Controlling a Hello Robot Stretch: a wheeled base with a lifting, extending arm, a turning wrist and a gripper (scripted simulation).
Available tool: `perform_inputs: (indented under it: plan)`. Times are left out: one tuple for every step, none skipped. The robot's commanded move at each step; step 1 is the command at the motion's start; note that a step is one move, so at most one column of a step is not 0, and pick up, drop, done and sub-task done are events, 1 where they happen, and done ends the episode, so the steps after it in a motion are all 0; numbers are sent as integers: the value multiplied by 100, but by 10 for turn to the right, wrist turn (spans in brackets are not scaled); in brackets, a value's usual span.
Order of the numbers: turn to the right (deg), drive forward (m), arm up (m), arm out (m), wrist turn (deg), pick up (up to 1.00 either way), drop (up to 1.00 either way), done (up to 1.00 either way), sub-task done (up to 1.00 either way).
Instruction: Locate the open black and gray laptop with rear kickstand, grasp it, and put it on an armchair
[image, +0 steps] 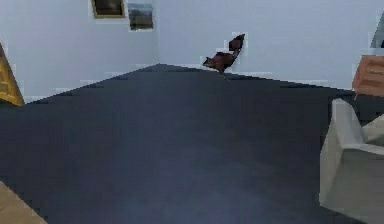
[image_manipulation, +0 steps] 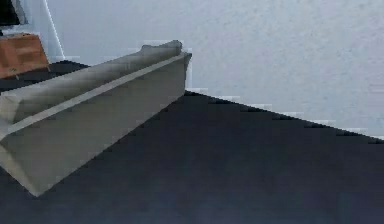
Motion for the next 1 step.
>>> perform_inputs:
  plan:
    - [0, 10, 0, 0, 0, 0, 0, 0, 0]
